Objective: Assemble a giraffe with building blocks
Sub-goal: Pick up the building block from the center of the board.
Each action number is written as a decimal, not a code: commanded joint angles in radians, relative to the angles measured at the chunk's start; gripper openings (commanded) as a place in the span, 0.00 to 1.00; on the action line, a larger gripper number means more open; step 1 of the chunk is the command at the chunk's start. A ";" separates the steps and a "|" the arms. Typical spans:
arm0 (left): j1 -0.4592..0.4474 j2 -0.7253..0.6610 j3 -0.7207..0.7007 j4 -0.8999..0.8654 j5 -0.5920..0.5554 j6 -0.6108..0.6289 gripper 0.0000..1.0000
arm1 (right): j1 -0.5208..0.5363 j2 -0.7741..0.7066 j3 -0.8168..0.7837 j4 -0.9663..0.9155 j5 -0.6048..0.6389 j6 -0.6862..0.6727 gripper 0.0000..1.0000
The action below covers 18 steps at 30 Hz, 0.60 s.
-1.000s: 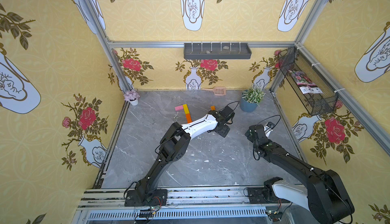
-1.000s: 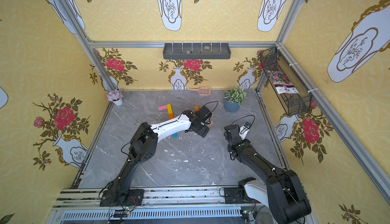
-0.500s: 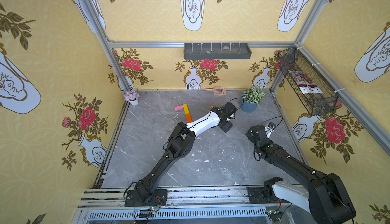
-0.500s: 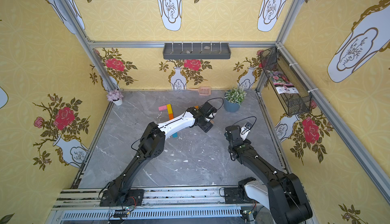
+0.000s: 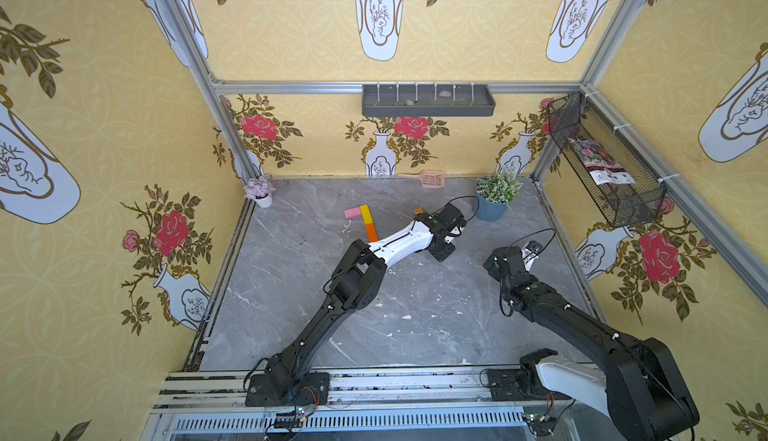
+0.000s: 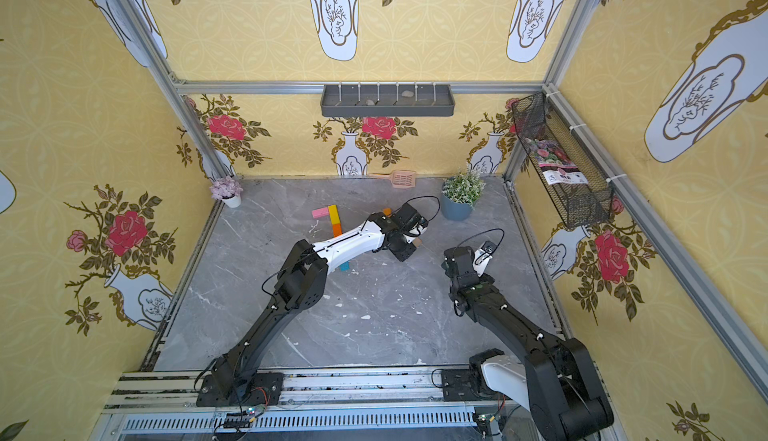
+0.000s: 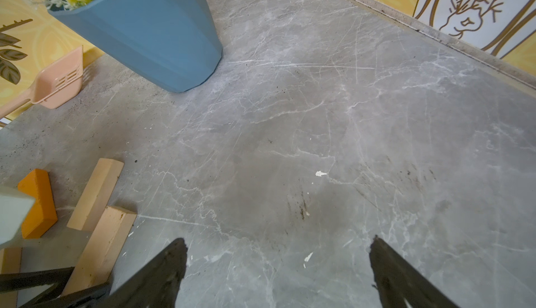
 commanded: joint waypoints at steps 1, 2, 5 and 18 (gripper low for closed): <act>0.001 -0.008 -0.053 0.011 0.008 0.075 0.38 | -0.004 0.006 0.005 0.038 -0.010 -0.003 0.98; 0.001 -0.018 -0.075 0.019 0.017 0.099 0.35 | -0.002 0.007 0.005 0.036 -0.011 -0.003 0.98; 0.001 -0.074 -0.172 0.066 0.018 0.157 0.32 | -0.004 0.003 0.004 0.035 -0.013 -0.003 0.97; 0.079 -0.291 -0.489 0.104 0.205 0.331 0.08 | -0.014 -0.022 -0.012 0.036 -0.036 0.000 0.98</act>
